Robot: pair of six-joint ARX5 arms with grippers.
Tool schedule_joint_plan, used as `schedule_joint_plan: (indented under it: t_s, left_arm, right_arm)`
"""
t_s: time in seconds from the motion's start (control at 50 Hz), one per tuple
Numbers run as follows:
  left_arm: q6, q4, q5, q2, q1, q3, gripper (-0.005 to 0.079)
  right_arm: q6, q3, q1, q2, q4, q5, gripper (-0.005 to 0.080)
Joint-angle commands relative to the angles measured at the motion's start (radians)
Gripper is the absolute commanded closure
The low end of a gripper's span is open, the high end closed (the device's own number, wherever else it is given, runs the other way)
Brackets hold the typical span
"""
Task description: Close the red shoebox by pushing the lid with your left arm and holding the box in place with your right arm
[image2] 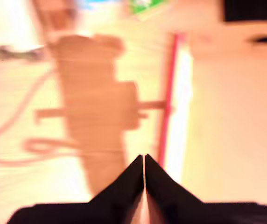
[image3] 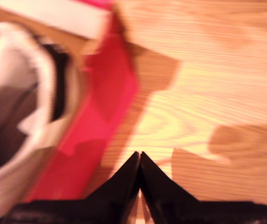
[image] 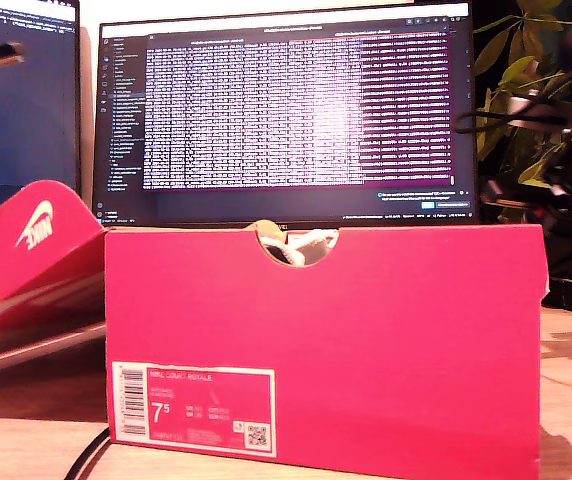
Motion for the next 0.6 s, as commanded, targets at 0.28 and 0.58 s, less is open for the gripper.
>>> schedule_joint_plan:
  t_s: [0.28,0.58]
  left_arm:
    - [0.050,0.005,0.015,0.210,-0.003,-0.004,0.0762]
    - [0.056,0.013,0.045,0.329,-0.006,-0.004,0.0762]
  right_arm:
    - [-0.003,-0.003,-0.002,0.001,0.013,-0.001,0.0764]
    - [-0.003,-0.003,-0.002,0.001,0.024,-0.002,0.0764]
